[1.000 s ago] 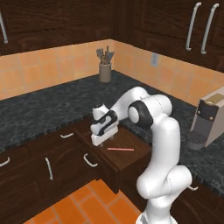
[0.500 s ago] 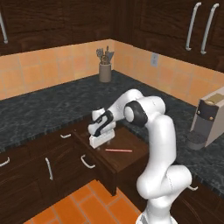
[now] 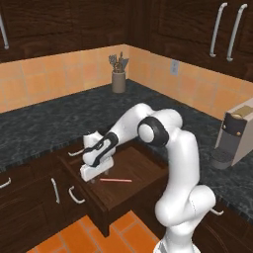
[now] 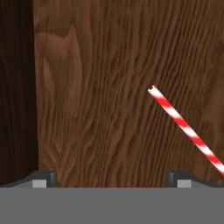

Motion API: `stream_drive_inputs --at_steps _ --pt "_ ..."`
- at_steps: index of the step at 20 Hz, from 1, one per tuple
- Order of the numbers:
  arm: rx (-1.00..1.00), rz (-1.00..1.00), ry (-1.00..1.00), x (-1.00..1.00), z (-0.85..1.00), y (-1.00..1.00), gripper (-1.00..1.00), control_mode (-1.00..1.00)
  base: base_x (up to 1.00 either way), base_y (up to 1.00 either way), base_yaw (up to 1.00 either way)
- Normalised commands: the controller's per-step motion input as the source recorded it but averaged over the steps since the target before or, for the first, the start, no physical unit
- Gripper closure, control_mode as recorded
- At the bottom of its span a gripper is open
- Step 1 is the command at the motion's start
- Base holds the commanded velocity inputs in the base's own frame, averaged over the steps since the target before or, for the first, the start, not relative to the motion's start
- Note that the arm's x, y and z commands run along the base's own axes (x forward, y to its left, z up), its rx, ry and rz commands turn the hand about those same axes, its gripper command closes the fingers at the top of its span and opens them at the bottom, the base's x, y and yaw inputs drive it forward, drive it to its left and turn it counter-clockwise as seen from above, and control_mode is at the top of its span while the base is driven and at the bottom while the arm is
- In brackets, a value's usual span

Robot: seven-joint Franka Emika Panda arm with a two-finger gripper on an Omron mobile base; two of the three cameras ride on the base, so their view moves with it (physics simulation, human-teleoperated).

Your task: Take a straw from the drawer in front and place it inside the glass cup on the dining counter.

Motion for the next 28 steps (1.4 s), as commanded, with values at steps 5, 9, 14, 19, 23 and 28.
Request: stream_drive_inputs --at_steps 5,9,14,19,23,28 --pt "0.0 0.0 -0.02 -0.12 0.49 -0.25 -1.0 -1.0 0.0 0.0 0.0" --pt "0.0 0.0 0.0 0.07 0.11 -0.65 -1.0 -1.0 0.0 0.0 0.0" --pt "0.0 0.01 0.0 0.14 0.0 -0.38 -1.0 -1.0 0.0 0.0 0.0" --pt "0.0 0.01 0.0 0.22 -0.21 -0.01 -1.0 -1.0 0.0 0.0 0.0" --pt "-0.03 0.0 0.0 0.29 -0.43 0.17 -1.0 -1.0 0.0 0.0 0.0" --pt "-0.05 0.04 0.0 0.04 -0.43 0.27 -1.0 -1.0 0.0 0.0 0.0"
